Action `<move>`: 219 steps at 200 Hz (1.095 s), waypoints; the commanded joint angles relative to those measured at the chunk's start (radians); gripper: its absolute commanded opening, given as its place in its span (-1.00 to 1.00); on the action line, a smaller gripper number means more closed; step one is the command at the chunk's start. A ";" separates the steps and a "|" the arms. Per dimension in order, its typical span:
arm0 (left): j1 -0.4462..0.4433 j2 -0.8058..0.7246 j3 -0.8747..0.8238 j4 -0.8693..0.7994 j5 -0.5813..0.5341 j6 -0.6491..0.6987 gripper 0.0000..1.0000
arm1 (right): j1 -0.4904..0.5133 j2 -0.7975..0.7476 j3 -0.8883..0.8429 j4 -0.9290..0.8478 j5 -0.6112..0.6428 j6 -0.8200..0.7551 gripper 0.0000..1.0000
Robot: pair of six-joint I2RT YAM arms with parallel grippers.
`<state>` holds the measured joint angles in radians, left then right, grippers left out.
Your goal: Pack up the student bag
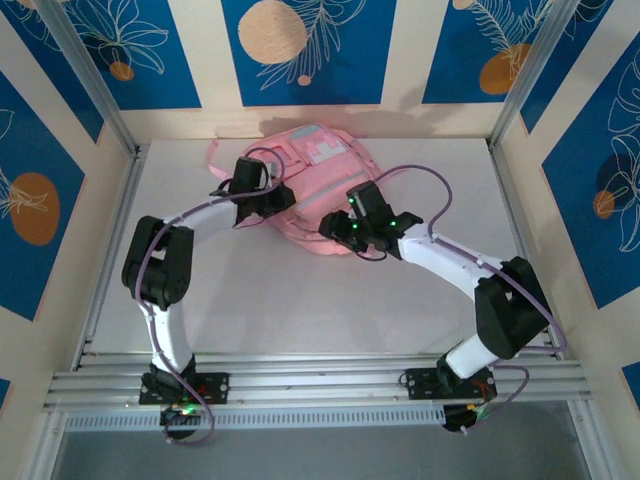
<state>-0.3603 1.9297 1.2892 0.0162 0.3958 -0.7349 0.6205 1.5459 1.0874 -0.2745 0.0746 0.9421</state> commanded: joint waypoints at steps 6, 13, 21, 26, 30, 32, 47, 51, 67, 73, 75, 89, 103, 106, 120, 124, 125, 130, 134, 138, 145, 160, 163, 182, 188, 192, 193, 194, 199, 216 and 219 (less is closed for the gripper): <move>-0.039 -0.059 -0.090 0.136 0.079 -0.138 -1.00 | 0.050 0.042 0.058 0.011 0.090 -0.023 0.00; -0.051 -0.076 -0.103 0.142 0.077 -0.157 -1.00 | 0.058 0.048 0.063 0.014 0.107 -0.027 0.00; -0.066 -0.093 -0.119 0.148 0.070 -0.171 -1.00 | 0.062 0.054 0.065 0.026 0.121 -0.033 0.00; -0.075 -0.103 -0.130 0.156 0.062 -0.181 -1.00 | 0.064 0.057 0.065 0.038 0.122 -0.036 0.00; -0.082 -0.110 -0.140 0.165 0.058 -0.191 -1.00 | 0.064 0.062 0.063 0.048 0.122 -0.038 0.00; -0.086 -0.113 -0.142 0.171 0.055 -0.198 -1.00 | 0.064 0.063 0.063 0.053 0.122 -0.040 0.00; -0.109 -0.134 -0.179 0.226 0.045 -0.254 -1.00 | 0.064 0.081 0.069 0.065 0.133 -0.044 0.00; -0.117 -0.137 -0.185 0.237 0.043 -0.269 -1.00 | 0.064 0.085 0.071 0.068 0.137 -0.043 0.00; -0.140 -0.141 -0.197 0.278 0.042 -0.315 -1.00 | 0.069 0.097 0.072 0.079 0.166 -0.043 0.00; -0.149 -0.143 -0.197 0.287 0.040 -0.322 -1.00 | 0.071 0.102 0.074 0.078 0.175 -0.046 0.00; -0.152 -0.143 -0.196 0.289 0.040 -0.325 -1.00 | 0.071 0.104 0.075 0.077 0.179 -0.046 0.00; -0.169 -0.145 -0.191 0.297 0.033 -0.335 -1.00 | 0.075 0.114 0.081 0.068 0.207 -0.050 0.00; -0.181 -0.148 -0.182 0.305 0.031 -0.343 -1.00 | 0.083 0.126 0.088 0.052 0.242 -0.064 0.00; -0.182 -0.149 -0.181 0.307 0.032 -0.344 -1.00 | 0.084 0.129 0.090 0.045 0.248 -0.065 0.00; -0.186 -0.154 -0.176 0.309 0.032 -0.348 -1.00 | 0.085 0.143 0.094 0.023 0.280 -0.071 0.00; -0.187 -0.156 -0.175 0.309 0.033 -0.348 -1.00 | 0.085 0.147 0.093 0.020 0.289 -0.070 0.00; -0.187 -0.157 -0.174 0.309 0.034 -0.348 -1.00 | 0.085 0.148 0.093 0.019 0.290 -0.070 0.00; -0.189 -0.159 -0.174 0.310 0.034 -0.349 -1.00 | 0.085 0.153 0.094 0.020 0.296 -0.072 0.00; -0.190 -0.162 -0.174 0.311 0.034 -0.349 -1.00 | 0.085 0.158 0.094 0.019 0.300 -0.073 0.00; -0.190 -0.165 -0.174 0.311 0.032 -0.351 -1.00 | 0.086 0.165 0.097 0.015 0.309 -0.074 0.00; -0.192 -0.169 -0.175 0.309 0.031 -0.351 -1.00 | 0.089 0.178 0.108 -0.008 0.336 -0.066 -0.01; -0.191 -0.183 -0.181 0.309 0.027 -0.353 -1.00 | 0.097 0.211 0.137 -0.053 0.396 -0.055 -0.04; -0.192 -0.186 -0.182 0.308 0.026 -0.351 -1.00 | 0.097 0.220 0.143 -0.062 0.408 -0.051 -0.06; -0.191 -0.203 -0.191 0.304 0.021 -0.351 -1.00 | 0.096 0.266 0.174 -0.104 0.447 -0.028 -0.21; -0.191 -0.206 -0.192 0.304 0.020 -0.348 -1.00 | 0.095 0.278 0.186 -0.111 0.448 -0.028 -0.28; -0.192 -0.207 -0.192 0.302 0.021 -0.347 -1.00 | 0.094 0.284 0.192 -0.115 0.449 -0.028 -0.33; -0.191 -0.206 -0.193 0.301 0.021 -0.347 -1.00 | 0.094 0.286 0.193 -0.116 0.450 -0.029 -0.35; -0.192 -0.207 -0.193 0.300 0.021 -0.346 -1.00 | 0.094 0.287 0.194 -0.117 0.450 -0.028 -0.37; -0.192 -0.208 -0.192 0.295 0.022 -0.344 -1.00 | 0.094 0.291 0.199 -0.122 0.451 -0.029 -0.44; -0.191 -0.204 -0.200 0.284 0.020 -0.336 -1.00 | 0.091 0.287 0.197 -0.121 0.450 -0.051 -0.65; -0.190 -0.203 -0.202 0.284 0.019 -0.334 -1.00 | 0.090 0.283 0.194 -0.119 0.447 -0.056 -0.69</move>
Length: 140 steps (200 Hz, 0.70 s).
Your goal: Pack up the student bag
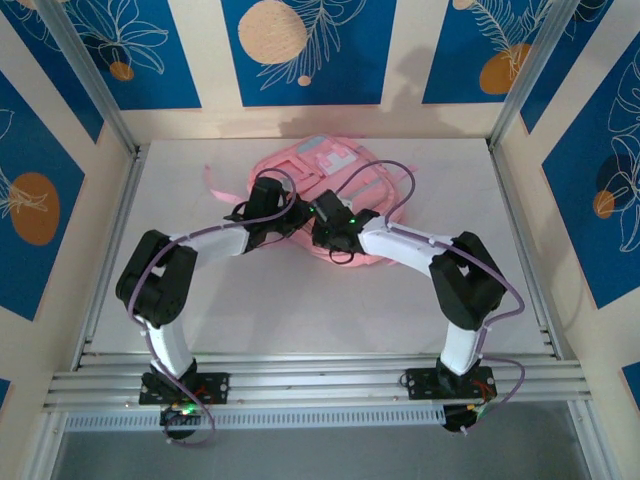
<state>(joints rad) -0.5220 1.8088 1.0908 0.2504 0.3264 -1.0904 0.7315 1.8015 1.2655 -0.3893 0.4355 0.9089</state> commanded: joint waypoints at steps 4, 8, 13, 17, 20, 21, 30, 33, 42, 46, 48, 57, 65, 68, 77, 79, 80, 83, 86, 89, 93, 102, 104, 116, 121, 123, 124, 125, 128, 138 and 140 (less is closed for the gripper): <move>-0.028 -0.080 -0.006 0.050 0.088 0.022 -1.00 | -0.023 0.021 0.012 -0.001 0.079 -0.032 -0.75; -0.026 -0.078 -0.008 0.049 0.087 0.025 -1.00 | -0.026 0.014 0.008 0.004 0.068 -0.043 -0.79; -0.026 -0.075 -0.007 0.045 0.086 0.031 -1.00 | -0.032 0.003 -0.002 0.013 0.049 -0.059 -0.87; -0.024 -0.072 -0.006 0.040 0.086 0.037 -1.00 | -0.037 -0.006 -0.010 0.023 0.030 -0.075 -0.93; -0.022 -0.068 -0.005 0.035 0.086 0.042 -1.00 | -0.041 -0.015 -0.019 0.033 0.014 -0.087 -0.97; -0.021 -0.067 -0.005 0.034 0.087 0.043 -1.00 | -0.043 -0.018 -0.021 0.036 0.008 -0.092 -0.99; -0.014 -0.058 -0.002 0.023 0.092 0.055 -1.00 | -0.058 -0.041 -0.046 0.058 -0.040 -0.127 -1.00; -0.011 -0.055 -0.001 0.020 0.094 0.058 -1.00 | -0.065 -0.050 -0.052 0.060 -0.059 -0.137 -1.00; -0.002 -0.048 0.004 0.005 0.102 0.076 -1.00 | -0.087 -0.073 -0.071 0.061 -0.116 -0.173 -1.00; 0.003 -0.045 0.008 -0.007 0.107 0.087 -1.00 | -0.099 -0.082 -0.078 0.054 -0.137 -0.187 -1.00; 0.005 -0.044 0.010 -0.012 0.111 0.092 -1.00 | -0.106 -0.085 -0.080 0.049 -0.152 -0.195 -1.00; 0.015 -0.040 0.023 -0.058 0.123 0.128 -1.00 | -0.133 -0.102 -0.086 0.020 -0.209 -0.237 -1.00; 0.022 -0.039 0.037 -0.102 0.133 0.166 -1.00 | -0.159 -0.111 -0.085 -0.015 -0.268 -0.283 -1.00; 0.025 -0.040 0.041 -0.124 0.139 0.183 -1.00 | -0.170 -0.112 -0.083 -0.035 -0.288 -0.296 -1.00; 0.029 -0.041 0.055 -0.180 0.141 0.237 -1.00 | -0.202 -0.110 -0.068 -0.102 -0.334 -0.334 -1.00; 0.031 -0.042 0.059 -0.193 0.141 0.245 -1.00 | -0.209 -0.111 -0.066 -0.116 -0.346 -0.343 -1.00; 0.031 -0.042 0.061 -0.200 0.141 0.252 -1.00 | -0.214 -0.110 -0.064 -0.124 -0.353 -0.348 -1.00; 0.032 -0.043 0.065 -0.219 0.141 0.270 -1.00 | -0.225 -0.108 -0.060 -0.144 -0.371 -0.365 -1.00; 0.035 -0.042 0.070 -0.238 0.141 0.285 -1.00 | -0.236 -0.107 -0.057 -0.163 -0.386 -0.380 -1.00; 0.036 -0.043 0.075 -0.256 0.142 0.300 -1.00 | -0.245 -0.107 -0.055 -0.181 -0.401 -0.396 -1.00; 0.039 -0.042 0.084 -0.275 0.147 0.319 -1.00 | -0.257 -0.106 -0.051 -0.208 -0.415 -0.416 -1.00; 0.046 -0.035 0.100 -0.328 0.148 0.358 -1.00 | -0.283 -0.105 -0.041 -0.265 -0.438 -0.459 -1.00; 0.047 -0.033 0.104 -0.339 0.149 0.366 -1.00 | -0.287 -0.105 -0.039 -0.278 -0.441 -0.466 -1.00; 0.055 -0.022 0.115 -0.381 0.151 0.394 -1.00 | -0.310 -0.108 -0.028 -0.335 -0.461 -0.499 -1.00; 0.058 -0.019 0.115 -0.387 0.152 0.398 -1.00 | -0.317 -0.113 -0.026 -0.350 -0.478 -0.513 -1.00; 0.060 -0.018 0.115 -0.388 0.152 0.399 -1.00 | -0.320 -0.115 -0.025 -0.357 -0.484 -0.519 -1.00; 0.061 -0.017 0.114 -0.388 0.152 0.399 -1.00 | -0.321 -0.115 -0.025 -0.360 -0.488 -0.522 -1.00; 0.061 -0.016 0.115 -0.389 0.152 0.399 -1.00 | -0.322 -0.116 -0.024 -0.363 -0.490 -0.525 -1.00; 0.062 -0.015 0.114 -0.390 0.152 0.401 -1.00 | -0.326 -0.117 -0.022 -0.374 -0.494 -0.530 -1.00; 0.066 -0.010 0.114 -0.395 0.153 0.410 -1.00 | -0.332 -0.122 -0.012 -0.405 -0.469 -0.548 -1.00; 0.066 -0.009 0.114 -0.396 0.153 0.411 -1.00 | -0.332 -0.124 -0.011 -0.411 -0.458 -0.551 -1.00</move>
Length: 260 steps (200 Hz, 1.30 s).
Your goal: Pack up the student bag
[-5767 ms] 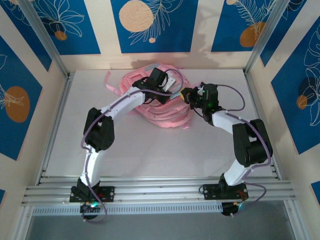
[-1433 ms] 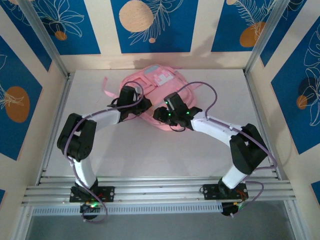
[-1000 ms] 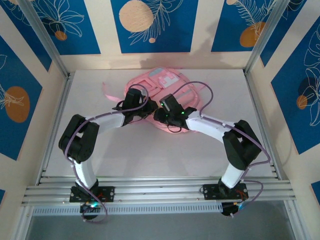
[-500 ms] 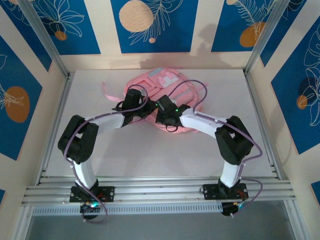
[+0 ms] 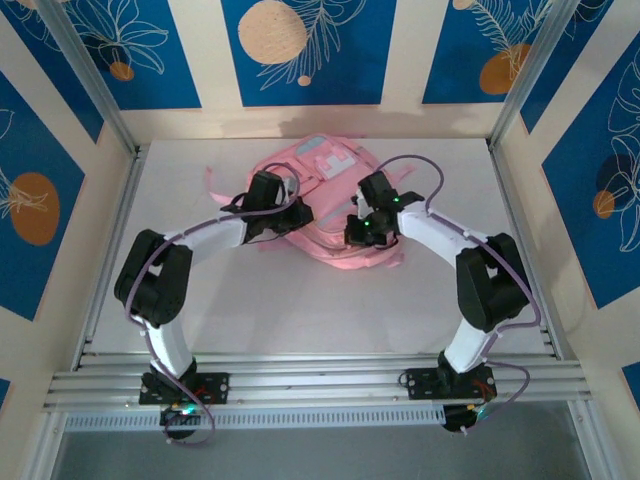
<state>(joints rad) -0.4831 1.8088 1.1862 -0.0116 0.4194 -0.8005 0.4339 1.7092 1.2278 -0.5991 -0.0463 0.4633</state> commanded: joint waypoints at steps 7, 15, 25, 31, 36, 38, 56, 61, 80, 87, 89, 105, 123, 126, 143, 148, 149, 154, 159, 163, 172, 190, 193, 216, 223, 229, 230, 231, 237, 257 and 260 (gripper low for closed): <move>0.030 -0.006 0.024 -0.142 0.065 0.131 -1.00 | -0.043 -0.033 0.031 -0.217 0.060 -0.116 -1.00; 0.033 -0.002 0.029 -0.154 0.074 0.151 -1.00 | -0.057 -0.031 0.037 -0.233 0.106 -0.129 -1.00; 0.038 0.005 0.048 -0.178 0.094 0.179 -1.00 | -0.083 -0.024 0.049 -0.247 0.179 -0.137 -1.00; 0.042 0.010 0.061 -0.200 0.108 0.201 -1.00 | -0.101 -0.022 0.055 -0.247 0.219 -0.144 -1.00; 0.045 0.013 0.071 -0.220 0.119 0.220 -1.00 | -0.115 -0.020 0.059 -0.242 0.252 -0.150 -1.00; 0.046 0.015 0.077 -0.229 0.121 0.229 -1.00 | -0.119 -0.019 0.059 -0.239 0.265 -0.153 -1.00; 0.056 0.025 0.122 -0.329 0.106 0.318 -1.00 | -0.157 -0.002 0.082 -0.219 0.387 -0.182 -1.00; 0.058 0.027 0.136 -0.361 0.091 0.343 -1.00 | -0.165 0.001 0.084 -0.204 0.413 -0.194 -1.00; 0.068 0.030 0.170 -0.430 0.053 0.407 -1.00 | -0.173 0.020 0.086 -0.132 0.499 -0.257 -1.00; 0.072 0.030 0.181 -0.444 0.047 0.423 -1.00 | -0.172 0.031 0.091 -0.119 0.518 -0.279 -1.00; 0.074 0.030 0.184 -0.449 0.046 0.427 -1.00 | -0.170 0.034 0.093 -0.117 0.521 -0.286 -1.00; 0.088 0.037 0.222 -0.487 0.033 0.469 -1.00 | -0.143 0.051 0.089 -0.095 0.545 -0.348 -1.00; 0.106 0.056 0.284 -0.544 -0.009 0.530 -1.00 | -0.083 0.049 0.048 -0.048 0.524 -0.432 -1.00; 0.108 0.061 0.298 -0.557 -0.022 0.542 -1.00 | -0.069 0.047 0.038 -0.039 0.512 -0.450 -1.00; 0.133 0.090 0.371 -0.614 -0.108 0.596 -1.00 | 0.006 0.027 -0.028 0.015 0.430 -0.541 -1.00; 0.142 0.098 0.390 -0.623 -0.122 0.606 -1.00 | 0.034 0.020 -0.047 0.029 0.403 -0.561 -1.00; 0.144 0.099 0.394 -0.625 -0.124 0.607 -1.00 | 0.034 0.020 -0.047 0.029 0.403 -0.561 -1.00; 0.154 0.107 0.411 -0.629 -0.131 0.613 -1.00 | 0.063 0.015 -0.063 0.042 0.372 -0.579 -1.00; 0.162 0.115 0.426 -0.631 -0.137 0.615 -1.00 | 0.086 0.013 -0.073 0.050 0.345 -0.588 -1.00; 0.171 0.123 0.438 -0.631 -0.137 0.614 -1.00 | 0.103 0.012 -0.078 0.054 0.323 -0.591 -1.00; 0.188 0.139 0.462 -0.631 -0.139 0.613 -1.00 | 0.141 0.014 -0.083 0.062 0.281 -0.592 -1.00; 0.209 0.167 0.503 -0.618 -0.156 0.600 -1.00 | 0.214 0.030 -0.079 0.080 0.221 -0.575 -1.00; 0.212 0.173 0.508 -0.615 -0.158 0.596 -1.00 | 0.229 0.032 -0.076 0.084 0.217 -0.573 -1.00; 0.225 0.202 0.540 -0.609 -0.150 0.536 -0.87 | 0.298 0.050 -0.043 0.104 0.199 -0.535 -1.00; 0.225 0.202 0.539 -0.607 -0.141 0.512 -0.73 | 0.306 0.055 -0.032 0.112 0.188 -0.515 -1.00; 0.225 0.199 0.534 -0.602 -0.126 0.492 -0.67 | 0.308 0.057 -0.024 0.120 0.180 -0.499 -1.00; 0.225 0.198 0.532 -0.601 -0.122 0.489 -0.66 | 0.308 0.057 -0.022 0.121 0.178 -0.496 -1.00; 0.225 0.196 0.530 -0.601 -0.120 0.485 -0.65 | 0.308 0.058 -0.021 0.123 0.176 -0.493 -1.00; 0.225 0.187 0.517 -0.592 -0.106 0.463 -0.60 | 0.311 0.061 -0.011 0.130 0.165 -0.476 -1.00; 0.224 0.121 0.423 -0.531 -0.076 0.372 -0.28 | 0.316 0.082 0.041 0.133 0.157 -0.406 -1.00; 0.223 0.107 0.406 -0.521 -0.073 0.360 -0.20 | 0.318 0.086 0.049 0.133 0.158 -0.396 -1.00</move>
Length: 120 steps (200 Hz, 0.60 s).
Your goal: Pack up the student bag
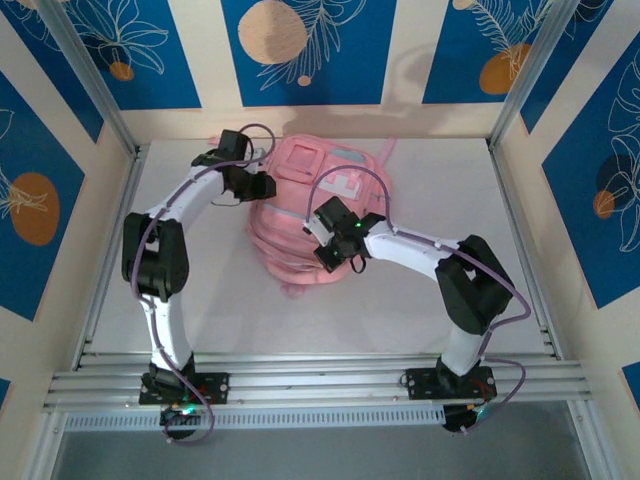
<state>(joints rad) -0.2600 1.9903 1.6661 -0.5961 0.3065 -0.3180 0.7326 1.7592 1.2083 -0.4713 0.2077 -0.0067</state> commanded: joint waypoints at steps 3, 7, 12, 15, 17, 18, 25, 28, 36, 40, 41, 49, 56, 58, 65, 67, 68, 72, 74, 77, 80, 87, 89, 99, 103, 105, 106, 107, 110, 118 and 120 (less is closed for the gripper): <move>0.000 -0.089 -0.089 0.072 0.041 -0.133 -0.12 | 0.019 0.039 0.077 0.004 -0.091 0.083 -1.00; 0.000 -0.107 -0.113 0.084 0.043 -0.148 -0.08 | 0.023 0.045 0.087 0.002 -0.084 0.096 -1.00; 0.001 -0.132 -0.141 0.098 0.045 -0.163 -0.06 | 0.025 0.052 0.097 0.004 -0.078 0.108 -1.00; 0.001 -0.146 -0.154 0.105 0.046 -0.171 -0.05 | 0.025 0.056 0.104 0.003 -0.077 0.114 -1.00; 0.000 -0.156 -0.169 0.110 0.047 -0.177 -0.03 | 0.026 0.057 0.107 0.005 -0.075 0.117 -1.00; 0.000 -0.161 -0.174 0.112 0.047 -0.179 -0.03 | 0.026 0.059 0.108 0.005 -0.075 0.119 -1.00; 0.001 -0.194 -0.212 0.129 0.051 -0.201 -0.01 | 0.028 0.066 0.115 0.013 -0.065 0.130 -1.00; -0.001 -0.208 -0.229 0.139 0.054 -0.209 0.00 | 0.028 0.070 0.118 0.015 -0.063 0.135 -1.00; -0.003 -0.240 -0.268 0.154 0.062 -0.233 0.06 | 0.030 0.076 0.121 0.027 -0.060 0.149 -1.00; -0.004 -0.255 -0.286 0.159 0.067 -0.246 0.09 | 0.030 0.077 0.122 0.034 -0.063 0.156 -1.00; -0.004 -0.257 -0.290 0.161 0.067 -0.250 0.09 | 0.030 0.078 0.121 0.035 -0.064 0.158 -1.00; -0.011 -0.283 -0.330 0.180 0.079 -0.273 0.11 | 0.031 0.080 0.120 0.049 -0.074 0.170 -1.00; -0.021 -0.301 -0.364 0.194 0.086 -0.295 0.12 | 0.034 0.082 0.116 0.062 -0.083 0.178 -1.00; -0.025 -0.306 -0.373 0.197 0.086 -0.300 0.12 | 0.035 0.082 0.114 0.066 -0.084 0.179 -1.00; -0.037 -0.323 -0.407 0.208 0.085 -0.321 0.13 | 0.039 0.082 0.110 0.076 -0.085 0.186 -1.00; -0.041 -0.326 -0.417 0.211 0.084 -0.328 0.13 | 0.041 0.082 0.110 0.078 -0.085 0.188 -1.00; -0.042 -0.327 -0.422 0.213 0.084 -0.331 0.14 | 0.041 0.082 0.111 0.079 -0.085 0.189 -1.00; -0.049 -0.337 -0.442 0.220 0.081 -0.343 0.19 | 0.044 0.082 0.109 0.082 -0.084 0.194 -1.00; -0.053 -0.341 -0.453 0.224 0.078 -0.349 0.21 | 0.046 0.082 0.107 0.084 -0.083 0.197 -1.00; -0.060 -0.347 -0.470 0.229 0.072 -0.358 0.27 | 0.047 0.080 0.107 0.086 -0.082 0.201 -1.00; -0.065 -0.355 -0.489 0.238 0.066 -0.369 0.29 | 0.049 0.080 0.105 0.087 -0.082 0.205 -1.00; -0.079 -0.372 -0.535 0.264 0.045 -0.398 0.31 | 0.053 0.079 0.101 0.092 -0.085 0.215 -1.00; -0.083 -0.376 -0.547 0.275 0.039 -0.407 0.31 | 0.054 0.077 0.100 0.092 -0.085 0.218 -1.00; -0.106 -0.398 -0.622 0.336 0.010 -0.456 0.32 | 0.061 0.076 0.095 0.095 -0.079 0.231 -1.00; -0.115 -0.403 -0.647 0.361 -0.001 -0.476 0.35 | 0.064 0.075 0.092 0.095 -0.078 0.237 -1.00; -0.119 -0.406 -0.659 0.372 -0.006 -0.486 0.35 | 0.065 0.075 0.092 0.095 -0.077 0.239 -1.00; -0.120 -0.406 -0.665 0.378 -0.008 -0.490 0.35 | 0.066 0.075 0.091 0.095 -0.076 0.240 -1.00; -0.123 -0.406 -0.670 0.383 -0.010 -0.495 0.35 | 0.066 0.075 0.090 0.095 -0.076 0.241 -1.00; -0.129 -0.407 -0.684 0.399 -0.016 -0.508 0.35 | 0.068 0.075 0.088 0.097 -0.076 0.247 -1.00; -0.143 -0.399 -0.710 0.436 -0.028 -0.533 0.35 | 0.071 0.074 0.086 0.097 -0.076 0.259 -1.00; -0.145 -0.397 -0.715 0.443 -0.032 -0.537 0.35 | 0.072 0.074 0.085 0.097 -0.076 0.262 -1.00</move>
<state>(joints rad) -0.3599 1.5929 1.0435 -0.2527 0.3008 -0.7136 0.7780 1.8240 1.2831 -0.4629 0.1833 0.2085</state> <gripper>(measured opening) 0.673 0.059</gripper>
